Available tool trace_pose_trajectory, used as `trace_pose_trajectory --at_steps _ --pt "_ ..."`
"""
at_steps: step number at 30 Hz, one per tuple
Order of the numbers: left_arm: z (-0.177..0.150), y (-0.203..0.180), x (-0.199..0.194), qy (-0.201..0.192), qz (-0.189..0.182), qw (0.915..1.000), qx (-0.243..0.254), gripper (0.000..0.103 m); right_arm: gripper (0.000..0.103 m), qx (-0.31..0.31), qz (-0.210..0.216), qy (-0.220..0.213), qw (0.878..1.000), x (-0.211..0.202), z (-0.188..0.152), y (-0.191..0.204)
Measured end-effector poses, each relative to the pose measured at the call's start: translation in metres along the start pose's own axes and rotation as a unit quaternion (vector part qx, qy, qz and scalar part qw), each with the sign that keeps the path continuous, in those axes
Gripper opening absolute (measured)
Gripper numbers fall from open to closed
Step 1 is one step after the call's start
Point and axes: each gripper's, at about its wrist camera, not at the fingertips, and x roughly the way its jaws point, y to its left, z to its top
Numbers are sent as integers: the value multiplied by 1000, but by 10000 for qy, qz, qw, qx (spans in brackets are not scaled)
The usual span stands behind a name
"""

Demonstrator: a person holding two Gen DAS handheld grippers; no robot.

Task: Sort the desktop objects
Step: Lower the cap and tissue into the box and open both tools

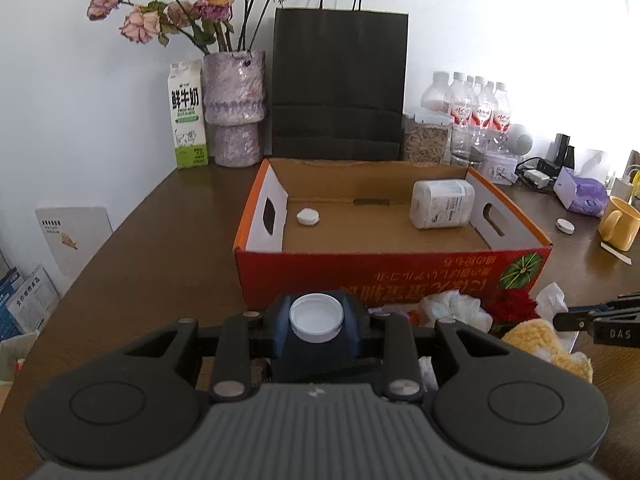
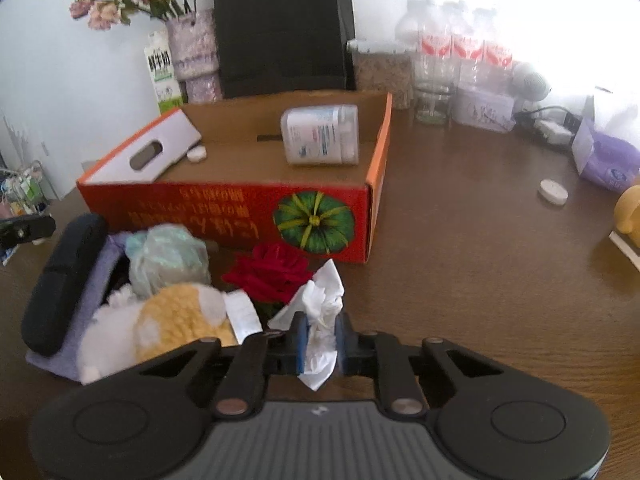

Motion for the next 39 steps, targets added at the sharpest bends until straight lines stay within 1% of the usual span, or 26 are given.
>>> trace_pose_trajectory --at_steps 5,10,14,16,18,21,23,27,29,34,39 --pt "21 -2 -4 -249 -31 9997 76 29 13 7 14 -423 9991 -19 21 0" --pt "47 -7 -2 -444 -64 9989 167 29 13 -2 76 -933 9956 -34 54 3" --pt "71 -15 6 -555 -157 9982 174 29 13 3 115 -1174 9930 -32 87 7" --pt "81 -17 14 -541 -203 9982 151 29 13 -14 106 -1201 9927 -25 101 10" --pt "90 -19 26 -427 -234 9987 125 29 13 -21 88 -1141 9934 -12 115 13" --pt "99 -22 53 -43 -237 9997 76 29 13 -4 47 -898 9960 14 128 17" --pt "101 -23 73 183 -278 9994 45 29 13 -14 -60 -708 9975 34 133 20" --pt "104 -29 112 611 -160 9979 164 29 13 13 -149 -265 9995 74 136 23" --pt "102 -31 132 850 -27 9961 213 29 13 47 -185 -107 9998 89 135 24" --pt "96 -33 165 1144 183 9929 282 29 13 102 -256 111 9996 112 133 28" --pt "89 -33 185 1342 260 9902 283 29 13 151 -262 236 9993 126 131 27"
